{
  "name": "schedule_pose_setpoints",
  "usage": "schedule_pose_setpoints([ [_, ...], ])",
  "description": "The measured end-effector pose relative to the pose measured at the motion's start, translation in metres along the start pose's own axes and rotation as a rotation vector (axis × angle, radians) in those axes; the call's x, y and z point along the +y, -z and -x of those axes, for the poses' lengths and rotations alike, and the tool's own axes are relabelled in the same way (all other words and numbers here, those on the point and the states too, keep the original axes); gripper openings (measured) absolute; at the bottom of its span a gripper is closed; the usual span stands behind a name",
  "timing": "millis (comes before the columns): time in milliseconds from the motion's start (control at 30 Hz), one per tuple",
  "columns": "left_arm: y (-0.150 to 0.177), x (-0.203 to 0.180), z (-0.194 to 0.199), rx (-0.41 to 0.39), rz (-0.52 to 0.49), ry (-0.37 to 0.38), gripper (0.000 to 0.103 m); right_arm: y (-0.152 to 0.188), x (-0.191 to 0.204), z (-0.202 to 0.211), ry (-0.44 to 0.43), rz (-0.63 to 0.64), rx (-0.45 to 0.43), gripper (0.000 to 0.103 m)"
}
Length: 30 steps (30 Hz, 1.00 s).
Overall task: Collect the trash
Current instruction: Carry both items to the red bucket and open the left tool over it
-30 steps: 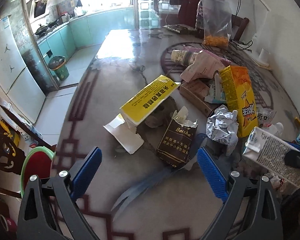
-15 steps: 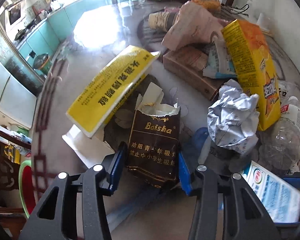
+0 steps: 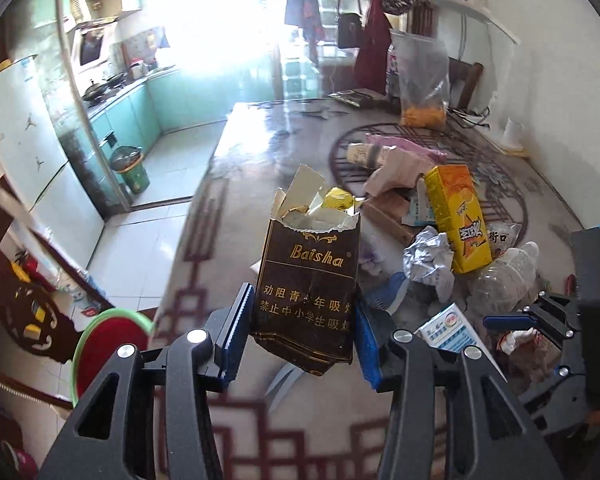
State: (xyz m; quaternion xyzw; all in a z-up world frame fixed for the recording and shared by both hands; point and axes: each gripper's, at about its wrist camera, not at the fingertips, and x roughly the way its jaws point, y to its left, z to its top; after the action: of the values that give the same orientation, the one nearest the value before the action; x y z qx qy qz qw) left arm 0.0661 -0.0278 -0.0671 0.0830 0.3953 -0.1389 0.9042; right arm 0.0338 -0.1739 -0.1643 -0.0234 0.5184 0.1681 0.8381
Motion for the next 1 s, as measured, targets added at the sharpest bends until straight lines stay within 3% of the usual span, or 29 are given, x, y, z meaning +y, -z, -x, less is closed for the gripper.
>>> schedule_pose_setpoints([
  [33, 0.0, 0.007, 0.002, 0.001, 0.014, -0.005, 0.044, -0.001, 0.0, -0.004, 0.015, -0.002, 0.018, 0.073],
  [67, 0.002, 0.019, 0.006, 0.003, 0.031, -0.009, 0.044, 0.001, 0.0, -0.009, 0.022, -0.013, 0.041, 0.056],
  [167, 0.008, 0.046, 0.011, 0.006, 0.085, -0.024, 0.044, 0.005, -0.002, -0.005, 0.046, -0.043, 0.05, 0.053],
  [267, 0.015, 0.072, 0.018, 0.006, 0.125, -0.043, 0.044, 0.006, -0.001, 0.006, 0.075, -0.065, 0.019, 0.051],
  [567, 0.049, 0.148, 0.019, 0.044, 0.268, -0.131, 0.045, -0.033, 0.038, 0.026, -0.055, -0.089, -0.051, 0.051],
  [800, 0.084, 0.216, 0.014, 0.108, 0.392, -0.225, 0.045, -0.097, 0.105, 0.001, -0.195, -0.023, -0.052, 0.051],
  [1000, 0.117, 0.27, -0.004, 0.168, 0.53, -0.258, 0.044, -0.147, 0.173, -0.053, -0.317, 0.024, 0.038, 0.051],
])
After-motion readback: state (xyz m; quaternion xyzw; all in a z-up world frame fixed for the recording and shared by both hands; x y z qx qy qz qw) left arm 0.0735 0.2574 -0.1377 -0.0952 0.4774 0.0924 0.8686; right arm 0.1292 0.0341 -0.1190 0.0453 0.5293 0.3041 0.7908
